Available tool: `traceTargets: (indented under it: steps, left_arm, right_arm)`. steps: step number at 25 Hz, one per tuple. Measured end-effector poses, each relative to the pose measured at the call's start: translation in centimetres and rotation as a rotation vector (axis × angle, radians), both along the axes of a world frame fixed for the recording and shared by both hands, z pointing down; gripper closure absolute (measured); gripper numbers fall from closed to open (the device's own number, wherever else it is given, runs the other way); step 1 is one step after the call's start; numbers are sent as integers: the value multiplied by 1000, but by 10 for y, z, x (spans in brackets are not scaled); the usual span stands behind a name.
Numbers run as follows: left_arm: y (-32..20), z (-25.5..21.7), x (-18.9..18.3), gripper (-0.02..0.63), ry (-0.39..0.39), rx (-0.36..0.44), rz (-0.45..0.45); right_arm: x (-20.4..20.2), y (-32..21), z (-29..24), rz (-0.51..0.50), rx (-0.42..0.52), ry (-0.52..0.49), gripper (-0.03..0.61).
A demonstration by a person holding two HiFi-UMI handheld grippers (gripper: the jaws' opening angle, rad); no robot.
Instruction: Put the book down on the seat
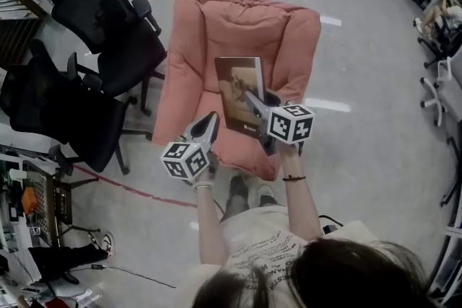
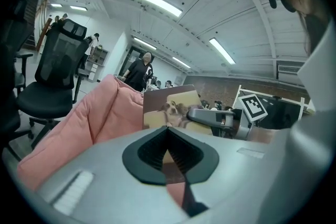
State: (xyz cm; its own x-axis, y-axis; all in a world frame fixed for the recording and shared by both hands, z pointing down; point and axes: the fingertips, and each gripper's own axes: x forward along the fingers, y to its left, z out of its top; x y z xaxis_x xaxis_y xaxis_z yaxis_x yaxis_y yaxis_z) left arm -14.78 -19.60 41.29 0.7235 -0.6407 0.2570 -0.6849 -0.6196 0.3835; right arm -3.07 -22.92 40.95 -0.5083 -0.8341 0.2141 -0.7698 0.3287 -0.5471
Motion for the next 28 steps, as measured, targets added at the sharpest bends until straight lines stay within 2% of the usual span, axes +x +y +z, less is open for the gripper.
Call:
traceTargets:
  steps: [9, 20, 28]
  left_arm:
    - [-65, 14, 1, 625, -16, -40, 162]
    - [-100, 52, 10, 625, -15, -104, 328]
    - [-118, 102, 19, 626, -29, -166, 362]
  right_arm:
    - [-3, -55, 9, 85, -19, -2, 430]
    - [10, -83, 58, 225, -47, 11, 430]
    - [19, -102, 119, 232, -106, 19, 430]
